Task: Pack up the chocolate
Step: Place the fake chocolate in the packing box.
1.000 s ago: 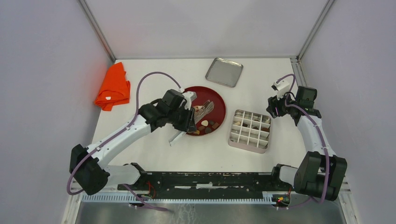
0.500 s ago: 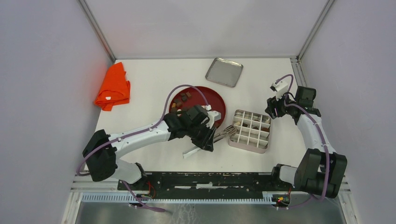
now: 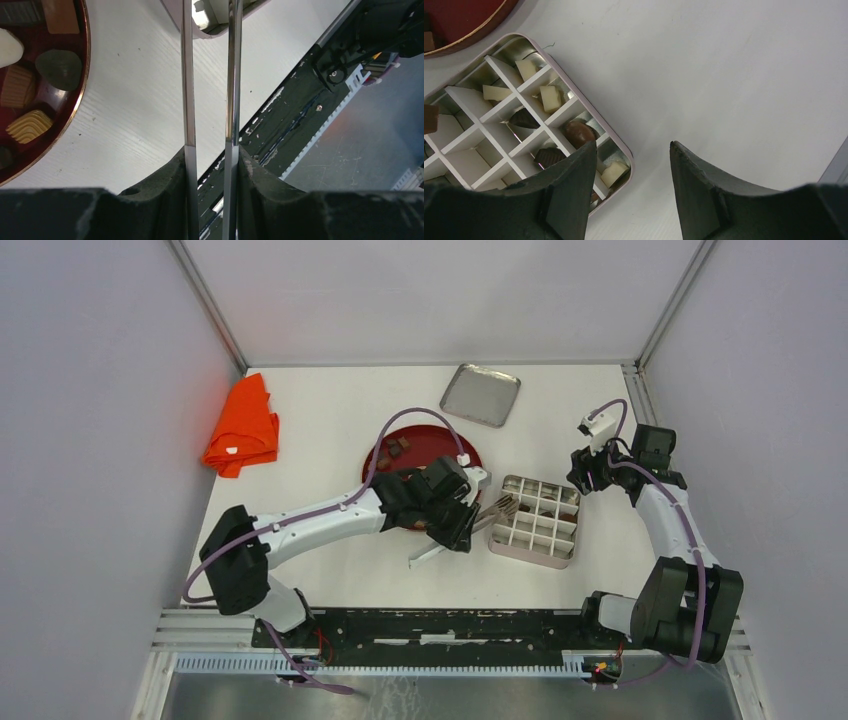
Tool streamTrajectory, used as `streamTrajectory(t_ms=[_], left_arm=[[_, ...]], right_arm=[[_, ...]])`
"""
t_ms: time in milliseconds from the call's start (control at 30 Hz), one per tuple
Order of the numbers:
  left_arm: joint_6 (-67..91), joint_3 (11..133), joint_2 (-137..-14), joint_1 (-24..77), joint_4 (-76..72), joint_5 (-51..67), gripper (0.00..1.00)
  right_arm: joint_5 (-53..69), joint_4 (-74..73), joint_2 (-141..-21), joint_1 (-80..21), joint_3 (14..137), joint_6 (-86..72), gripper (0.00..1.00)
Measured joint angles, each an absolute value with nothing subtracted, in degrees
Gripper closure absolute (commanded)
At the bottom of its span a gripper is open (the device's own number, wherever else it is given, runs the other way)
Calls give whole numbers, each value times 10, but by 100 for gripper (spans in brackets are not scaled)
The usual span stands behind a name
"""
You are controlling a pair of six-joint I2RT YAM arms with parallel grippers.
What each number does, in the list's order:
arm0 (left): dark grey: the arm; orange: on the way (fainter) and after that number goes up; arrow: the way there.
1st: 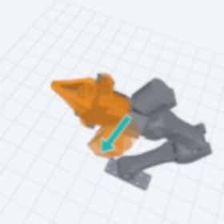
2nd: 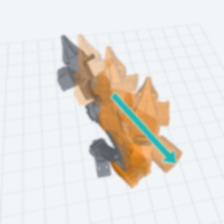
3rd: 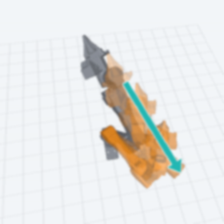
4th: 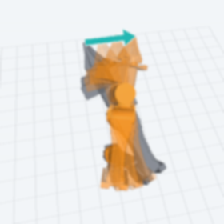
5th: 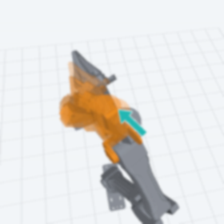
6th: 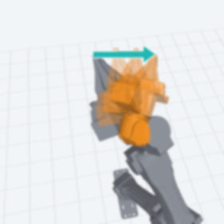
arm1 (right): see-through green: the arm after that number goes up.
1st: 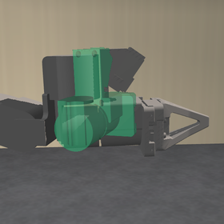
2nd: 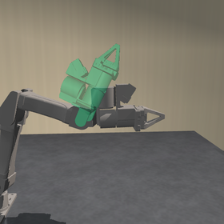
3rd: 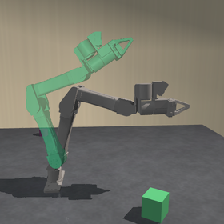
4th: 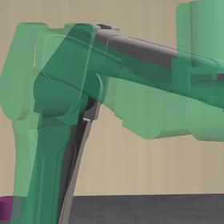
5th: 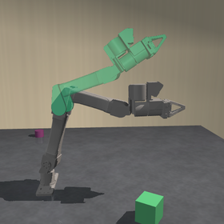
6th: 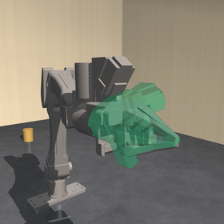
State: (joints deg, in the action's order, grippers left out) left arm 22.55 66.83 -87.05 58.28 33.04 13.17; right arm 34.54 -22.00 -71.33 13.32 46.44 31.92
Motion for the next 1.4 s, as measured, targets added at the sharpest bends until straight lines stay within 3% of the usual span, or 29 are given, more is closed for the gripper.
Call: streamTrajectory(t_ms=[300, 633, 1400], left_arm=[[204, 690, -906, 599, 375, 98, 90], [201, 707, -918, 605, 393, 75, 70], [199, 715, -931, 611, 404, 61, 59]], right_arm=[[345, -220, -713, 132, 465, 321, 38], [345, -220, -713, 132, 465, 324, 39], [345, -220, -713, 132, 465, 324, 39]])
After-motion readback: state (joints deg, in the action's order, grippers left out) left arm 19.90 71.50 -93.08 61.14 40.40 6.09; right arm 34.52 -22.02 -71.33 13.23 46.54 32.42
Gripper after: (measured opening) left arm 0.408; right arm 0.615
